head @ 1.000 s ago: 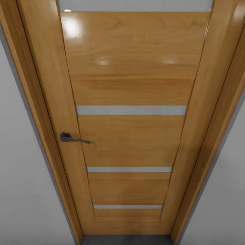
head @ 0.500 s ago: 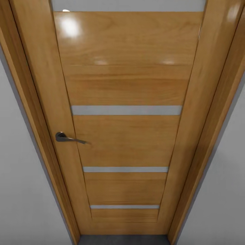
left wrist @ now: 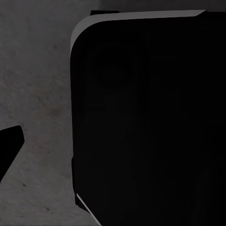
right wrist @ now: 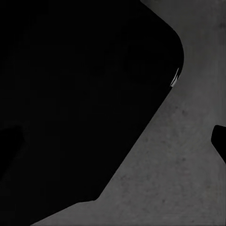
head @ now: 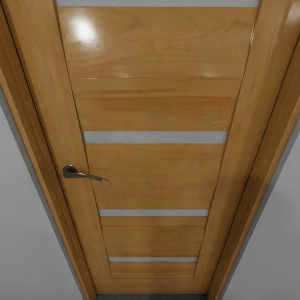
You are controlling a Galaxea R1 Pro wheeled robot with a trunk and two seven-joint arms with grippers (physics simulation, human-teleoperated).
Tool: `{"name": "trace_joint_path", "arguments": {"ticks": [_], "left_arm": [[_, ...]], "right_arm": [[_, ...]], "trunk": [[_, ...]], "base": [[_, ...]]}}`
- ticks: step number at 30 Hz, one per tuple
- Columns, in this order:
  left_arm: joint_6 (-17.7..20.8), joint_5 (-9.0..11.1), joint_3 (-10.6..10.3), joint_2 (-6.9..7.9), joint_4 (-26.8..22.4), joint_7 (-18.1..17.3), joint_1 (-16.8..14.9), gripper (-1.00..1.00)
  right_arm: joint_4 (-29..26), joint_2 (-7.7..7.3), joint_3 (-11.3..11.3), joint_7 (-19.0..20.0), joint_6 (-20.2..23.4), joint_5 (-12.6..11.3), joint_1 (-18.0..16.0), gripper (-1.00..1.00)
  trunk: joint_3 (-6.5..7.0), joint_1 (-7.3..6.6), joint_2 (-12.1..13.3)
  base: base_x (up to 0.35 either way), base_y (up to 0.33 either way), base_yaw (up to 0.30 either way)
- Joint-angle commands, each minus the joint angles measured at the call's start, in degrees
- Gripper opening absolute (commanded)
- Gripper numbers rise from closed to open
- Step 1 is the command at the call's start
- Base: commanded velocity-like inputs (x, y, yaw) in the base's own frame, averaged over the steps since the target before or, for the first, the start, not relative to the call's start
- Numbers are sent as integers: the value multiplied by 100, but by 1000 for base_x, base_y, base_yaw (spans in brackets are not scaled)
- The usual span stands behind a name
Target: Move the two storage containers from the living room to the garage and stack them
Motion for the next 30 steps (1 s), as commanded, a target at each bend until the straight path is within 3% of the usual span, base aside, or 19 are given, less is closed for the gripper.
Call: {"name": "trace_joint_path", "arguments": {"ticks": [1, 30], "left_arm": [[-15, 10, 2, 0, 1, 2, -1, 100], [-15, 10, 2, 0, 1, 3, -1, 100]], "right_arm": [[-1, 0, 8, -3, -16, -1, 0, 100], [-1, 1, -10, -3, -16, -2, 0, 100]], "trunk": [[-4, 0, -2], [-4, 0, -2]], "base": [[10, 0, 0], [1, 0, 0]]}}
